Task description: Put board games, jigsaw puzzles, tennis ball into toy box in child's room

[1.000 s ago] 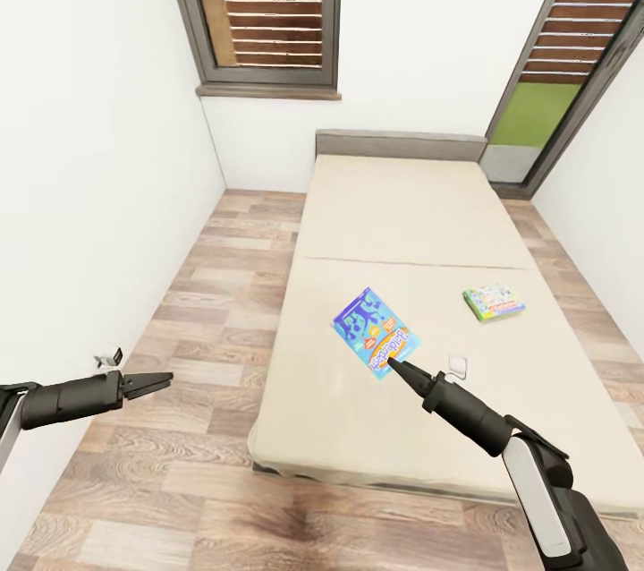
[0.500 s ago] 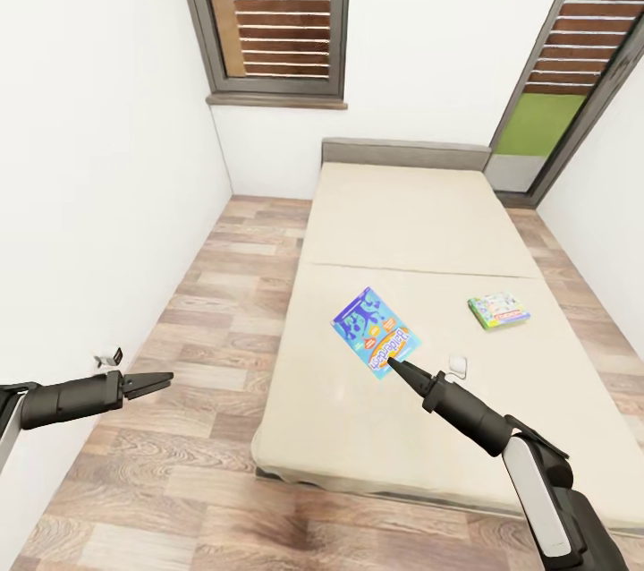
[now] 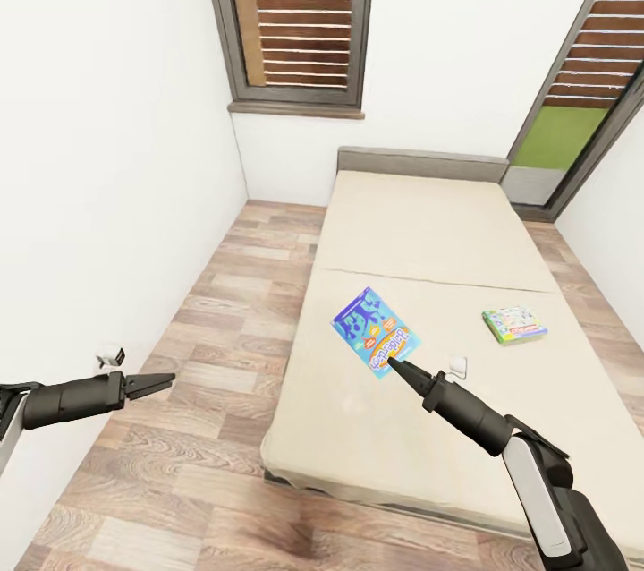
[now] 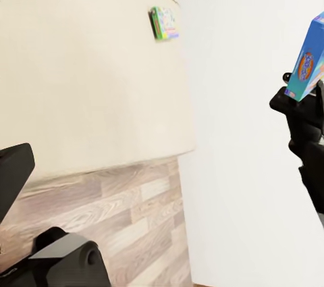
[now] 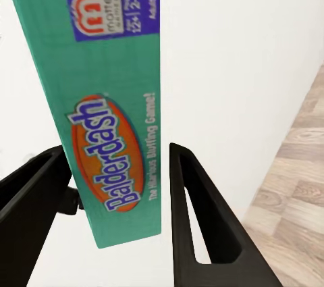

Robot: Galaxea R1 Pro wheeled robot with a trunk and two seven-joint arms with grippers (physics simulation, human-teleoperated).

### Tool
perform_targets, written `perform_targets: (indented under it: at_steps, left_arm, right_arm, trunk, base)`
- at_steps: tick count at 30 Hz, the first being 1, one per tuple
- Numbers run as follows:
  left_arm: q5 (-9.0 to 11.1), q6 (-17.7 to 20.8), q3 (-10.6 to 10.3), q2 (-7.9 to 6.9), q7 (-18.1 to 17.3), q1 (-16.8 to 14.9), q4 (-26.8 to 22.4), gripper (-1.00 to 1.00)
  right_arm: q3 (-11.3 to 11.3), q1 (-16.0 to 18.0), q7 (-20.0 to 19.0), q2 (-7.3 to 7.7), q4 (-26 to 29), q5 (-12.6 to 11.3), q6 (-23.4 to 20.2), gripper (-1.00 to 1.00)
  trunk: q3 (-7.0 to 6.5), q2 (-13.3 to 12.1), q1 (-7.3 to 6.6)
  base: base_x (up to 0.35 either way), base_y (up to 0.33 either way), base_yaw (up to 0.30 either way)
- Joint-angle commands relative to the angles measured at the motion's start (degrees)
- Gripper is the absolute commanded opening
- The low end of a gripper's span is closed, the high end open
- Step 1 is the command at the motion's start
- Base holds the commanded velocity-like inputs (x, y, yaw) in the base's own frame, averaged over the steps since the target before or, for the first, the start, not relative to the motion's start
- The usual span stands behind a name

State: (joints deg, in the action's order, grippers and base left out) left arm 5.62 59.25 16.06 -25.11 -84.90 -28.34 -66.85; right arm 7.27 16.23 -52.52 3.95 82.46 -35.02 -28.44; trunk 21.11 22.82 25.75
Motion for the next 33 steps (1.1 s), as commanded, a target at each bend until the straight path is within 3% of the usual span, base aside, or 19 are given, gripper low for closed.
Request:
perform_targets:
  at_steps: [1, 33]
  left_arm:
    - [0.0, 0.6, -0.3, -0.02, -0.2, 0.0, 0.0, 1.0]
    - [-0.2, 0.6, -1.1, -0.02, -0.1, 0.0, 0.0, 1.0]
  right_arm:
    - [0.0, 0.0, 0.0, 0.03, 0.0, -0.4, -0.4, -1.0]
    - [0.0, -0.1, 0.0, 0.12, 0.0, -0.4, 1.5, -1.0]
  trunk:
    - [-0.01, 0.1, 0.03]
    - [-3.06, 0.1, 0.03]
  base:
    - [0.0, 0.0, 0.13]
    - [0.0, 0.0, 0.13]
